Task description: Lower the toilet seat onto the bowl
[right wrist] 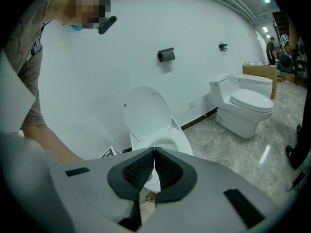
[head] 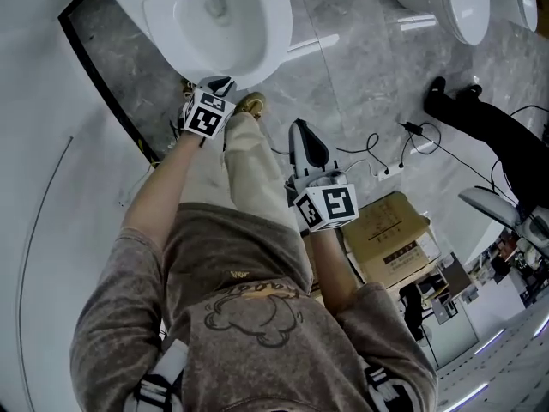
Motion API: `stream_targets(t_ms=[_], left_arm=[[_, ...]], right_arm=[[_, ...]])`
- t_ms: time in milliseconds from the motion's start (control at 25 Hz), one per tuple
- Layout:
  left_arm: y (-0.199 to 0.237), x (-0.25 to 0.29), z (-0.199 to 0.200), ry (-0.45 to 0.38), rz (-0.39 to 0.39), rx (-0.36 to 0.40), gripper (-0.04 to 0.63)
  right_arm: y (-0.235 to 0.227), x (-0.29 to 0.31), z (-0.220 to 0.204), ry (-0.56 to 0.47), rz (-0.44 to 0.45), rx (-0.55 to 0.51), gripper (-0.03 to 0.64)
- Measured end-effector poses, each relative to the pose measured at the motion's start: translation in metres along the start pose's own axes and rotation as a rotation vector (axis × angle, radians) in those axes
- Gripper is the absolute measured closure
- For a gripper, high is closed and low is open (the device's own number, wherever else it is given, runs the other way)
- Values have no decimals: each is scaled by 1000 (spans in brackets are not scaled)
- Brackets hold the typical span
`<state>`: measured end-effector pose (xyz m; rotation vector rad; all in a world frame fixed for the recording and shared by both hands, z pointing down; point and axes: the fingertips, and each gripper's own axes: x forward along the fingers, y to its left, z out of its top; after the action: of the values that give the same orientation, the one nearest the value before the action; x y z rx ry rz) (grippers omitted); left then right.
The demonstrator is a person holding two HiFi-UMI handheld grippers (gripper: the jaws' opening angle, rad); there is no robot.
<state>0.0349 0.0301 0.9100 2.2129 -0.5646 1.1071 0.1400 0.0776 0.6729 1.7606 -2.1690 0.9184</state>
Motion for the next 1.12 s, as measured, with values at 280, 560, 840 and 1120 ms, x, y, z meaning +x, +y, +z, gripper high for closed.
stream_targets(t_ms=[280, 560, 840, 1120], left_arm=[[-15, -132, 133, -169, 50, 44, 551], [-32, -305, 252, -389, 80, 137, 543], [-49, -421, 304, -571, 92, 178, 543], [-46, -480, 307, -757, 146, 148, 545]], right_arm=[[16, -21, 111, -99, 50, -69, 589], [72, -45, 222, -234, 108, -138, 589], [97, -59, 282, -336, 145, -177, 589], [109, -60, 300, -375, 143, -190, 590]])
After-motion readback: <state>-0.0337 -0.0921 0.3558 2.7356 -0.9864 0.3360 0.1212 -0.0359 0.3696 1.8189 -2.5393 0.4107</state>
